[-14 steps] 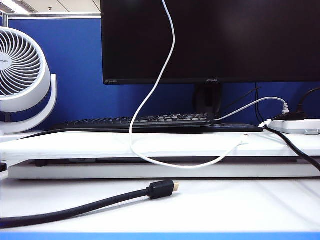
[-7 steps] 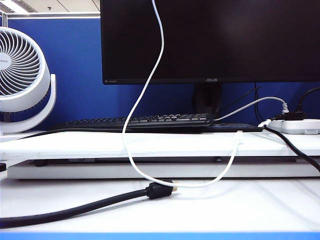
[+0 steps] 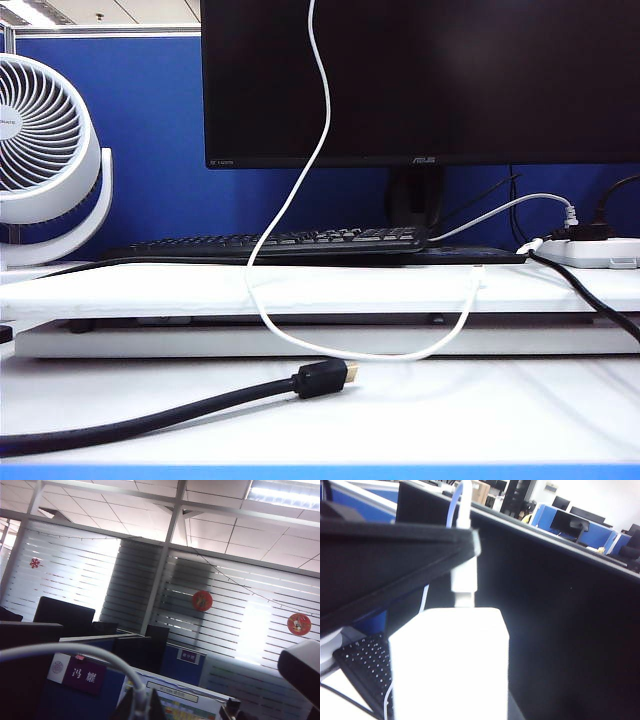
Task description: Pick up the Type-C charging cable and the charging base, insert one end of the Type-C charger into the corresponding slot on the base, and finally place the plugged-in charger back on the table.
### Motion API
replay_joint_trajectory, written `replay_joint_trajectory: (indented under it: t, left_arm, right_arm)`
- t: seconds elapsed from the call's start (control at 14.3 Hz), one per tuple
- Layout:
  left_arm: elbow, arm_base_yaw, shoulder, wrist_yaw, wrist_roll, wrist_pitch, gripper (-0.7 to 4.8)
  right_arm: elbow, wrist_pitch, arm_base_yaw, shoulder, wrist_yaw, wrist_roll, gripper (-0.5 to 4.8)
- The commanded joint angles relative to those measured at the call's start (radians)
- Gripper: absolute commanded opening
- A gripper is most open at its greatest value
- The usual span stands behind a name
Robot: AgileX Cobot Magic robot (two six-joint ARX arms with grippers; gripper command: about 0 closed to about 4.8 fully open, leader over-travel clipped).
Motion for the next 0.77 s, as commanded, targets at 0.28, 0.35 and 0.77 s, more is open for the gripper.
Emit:
replay_joint_trajectory:
  t: [0.28, 0.35, 0.77]
  left_arm:
    - [0.004, -0.002, -0.006, -0.010, 0.075, -0.047, -0.06]
    - [0.004, -0.002, -0.006, -0.010, 0.075, -0.048, -0.06]
    - [0.004, -0.002, -0.013, 0.052, 0.071, -0.088, -0.06]
  right_arm:
    - [0.006, 0.068, 0.002, 0.008, 0.002, 0.009, -0.01]
    - [0.006, 0.068, 0.002, 0.008, 0.002, 0.009, -0.01]
    - [0.006, 0.067, 0.000, 0.007, 0.009, 0.008, -0.01]
